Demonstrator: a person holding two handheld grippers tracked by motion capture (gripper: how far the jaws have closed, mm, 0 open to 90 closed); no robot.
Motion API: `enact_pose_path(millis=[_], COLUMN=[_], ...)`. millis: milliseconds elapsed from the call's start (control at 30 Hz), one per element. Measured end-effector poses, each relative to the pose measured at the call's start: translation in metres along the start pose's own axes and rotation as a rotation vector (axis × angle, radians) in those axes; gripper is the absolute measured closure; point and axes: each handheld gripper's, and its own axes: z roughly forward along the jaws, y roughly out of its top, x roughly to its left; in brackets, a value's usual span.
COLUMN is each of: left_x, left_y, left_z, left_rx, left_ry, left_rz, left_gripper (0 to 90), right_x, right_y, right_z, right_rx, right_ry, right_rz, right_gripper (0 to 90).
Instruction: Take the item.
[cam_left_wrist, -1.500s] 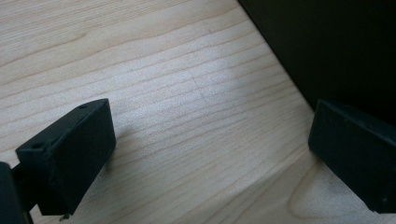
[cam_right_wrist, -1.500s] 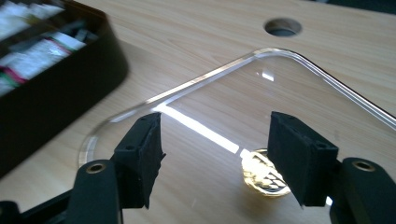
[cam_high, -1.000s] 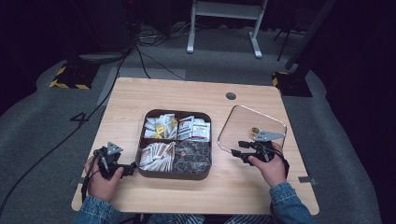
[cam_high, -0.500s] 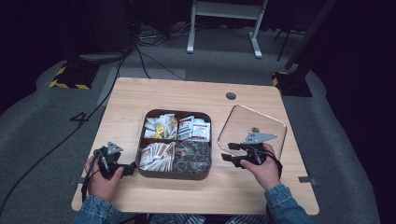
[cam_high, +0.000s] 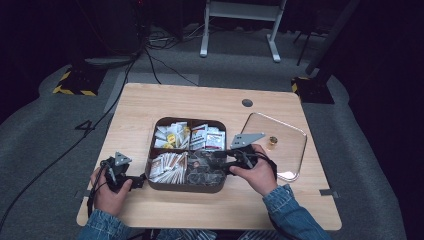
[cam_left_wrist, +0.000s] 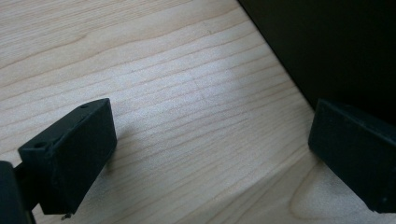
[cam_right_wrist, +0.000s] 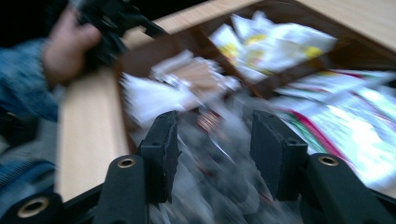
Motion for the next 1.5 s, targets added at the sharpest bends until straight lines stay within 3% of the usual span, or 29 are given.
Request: enact_pose_path(millis=[167,267,433,500,733,933,1200,1400,1500], left_x=[0.0,0.0,0.001,0.0,0.0,0.0,0.0,0.0,0.0], left_y=[0.0,0.0,0.0,0.0,0.0,0.0,0.0,0.0,0.0], left_z=[0.0,0.0,0.0,0.0,0.0,0.0,0.0,0.0,0.0], left_rx=[0.0,0.0,0.001,0.001,0.001,0.0,0.0,0.0,0.0], left_ry=[-0.001,-0.003,-0.005,-0.004,-0.003,-0.001,-0.001,-0.001,-0.001], left_rz=[0.0,0.0,0.003,0.003,0.004,0.001,0.002,0.002,0.002], left_gripper=[1.3,1.3,1.2,1.2,1.3,1.3,1.4,1.4,1.4], right_x=[0.008,0.012,0.018,0.024,0.034,0.038,0.041,0.041,0.04], right_y=[0.02,0.031,0.043,0.05,0.059,0.061,0.06,0.065,0.065], right_z=[0.027,0.039,0.058,0.074,0.104,0.128,0.151,0.159,0.157], right_rx=[0.044,0.064,0.126,0.177,0.213,0.243,0.296,0.283,0.277], right_ry=[0.029,0.012,0.021,0.009,0.03,0.049,0.057,0.066,0.041], right_rz=[-0.027,-0.066,-0.036,-0.011,-0.01,0.0,-0.004,0.027,0.051], right_gripper=[53.2,53.1,53.1,53.9,58.0,54.8,53.6,55.2,55.4])
